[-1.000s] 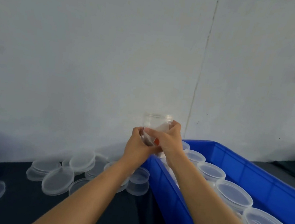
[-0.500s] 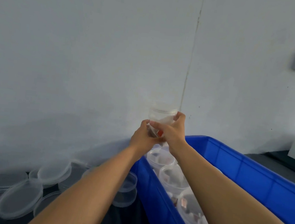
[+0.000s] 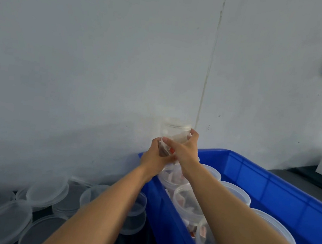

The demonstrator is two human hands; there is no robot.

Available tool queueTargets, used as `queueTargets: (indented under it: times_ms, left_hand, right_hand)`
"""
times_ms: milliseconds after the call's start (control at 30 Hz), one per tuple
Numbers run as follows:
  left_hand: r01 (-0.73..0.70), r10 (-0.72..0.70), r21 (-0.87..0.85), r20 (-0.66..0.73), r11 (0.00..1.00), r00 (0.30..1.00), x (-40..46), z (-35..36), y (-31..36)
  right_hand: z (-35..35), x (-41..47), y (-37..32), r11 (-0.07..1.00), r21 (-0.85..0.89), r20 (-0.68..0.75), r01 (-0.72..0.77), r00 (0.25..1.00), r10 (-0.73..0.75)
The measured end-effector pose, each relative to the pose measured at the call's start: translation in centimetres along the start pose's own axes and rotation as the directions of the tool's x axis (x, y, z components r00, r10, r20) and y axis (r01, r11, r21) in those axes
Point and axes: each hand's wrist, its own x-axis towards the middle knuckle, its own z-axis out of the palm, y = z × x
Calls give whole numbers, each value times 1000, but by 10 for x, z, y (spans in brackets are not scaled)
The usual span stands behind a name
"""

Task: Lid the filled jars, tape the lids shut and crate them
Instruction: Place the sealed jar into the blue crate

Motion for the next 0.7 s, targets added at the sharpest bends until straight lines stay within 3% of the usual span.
queueTargets:
  times_ms: [133, 233, 367, 467, 567, 700]
  left_hand:
    - [59, -72, 112, 119, 992, 990, -1, -8, 5]
    - [70, -102, 238, 123, 969, 987, -7, -15, 5]
    - [117, -143, 235, 99, 965, 985, -22, -29, 12]
    - [105, -102, 145, -27, 984, 994, -47, -44, 30]
    - [90, -92, -16, -132, 996, 987, -90, -63, 55]
    - [42, -59, -85, -198, 995, 978, -160, -94, 93]
  right_hand:
    - [14, -4, -2, 978, -93, -69, -185, 981, 179]
    - [15, -9, -10, 935, -184, -91, -303, 953, 290]
    - [13, -27, -24, 916, -189, -178, -353, 930, 322]
    - [18, -52, -35, 950, -74, -220, -303, 934, 281]
    - [25, -86, -49, 917, 228, -188, -327, 909, 371]
    - [28, -153, -67, 910, 280, -90, -305, 936, 341]
